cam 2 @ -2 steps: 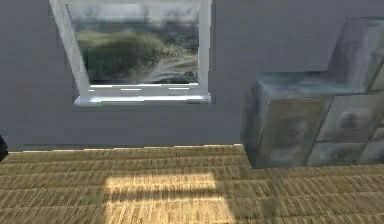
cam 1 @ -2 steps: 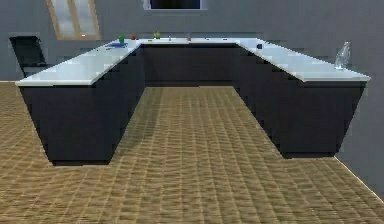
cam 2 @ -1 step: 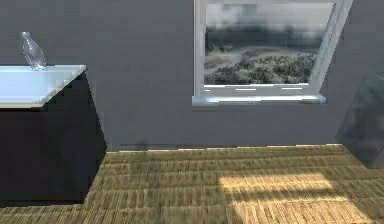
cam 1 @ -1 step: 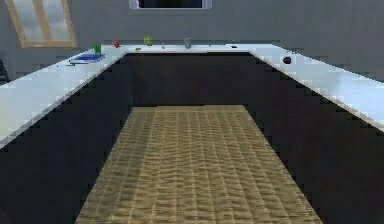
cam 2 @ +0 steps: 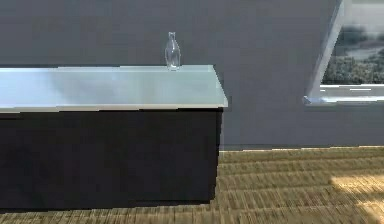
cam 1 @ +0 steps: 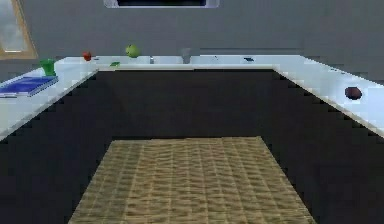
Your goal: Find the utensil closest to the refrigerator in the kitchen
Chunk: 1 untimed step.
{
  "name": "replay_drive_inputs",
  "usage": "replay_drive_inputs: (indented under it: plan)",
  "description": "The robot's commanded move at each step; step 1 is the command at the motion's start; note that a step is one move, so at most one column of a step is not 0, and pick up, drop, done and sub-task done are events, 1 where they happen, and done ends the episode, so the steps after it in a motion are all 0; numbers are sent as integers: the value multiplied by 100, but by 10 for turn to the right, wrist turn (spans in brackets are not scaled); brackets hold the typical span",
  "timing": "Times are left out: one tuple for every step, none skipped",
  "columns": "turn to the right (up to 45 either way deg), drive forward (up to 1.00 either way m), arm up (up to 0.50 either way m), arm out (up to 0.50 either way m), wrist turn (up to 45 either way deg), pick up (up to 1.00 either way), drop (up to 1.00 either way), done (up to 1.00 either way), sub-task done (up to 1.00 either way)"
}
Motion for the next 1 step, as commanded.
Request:
replay_drive_inputs:
  plan:
    - [0, 100, 0, 0, 0, 0, 0, 0, 0]
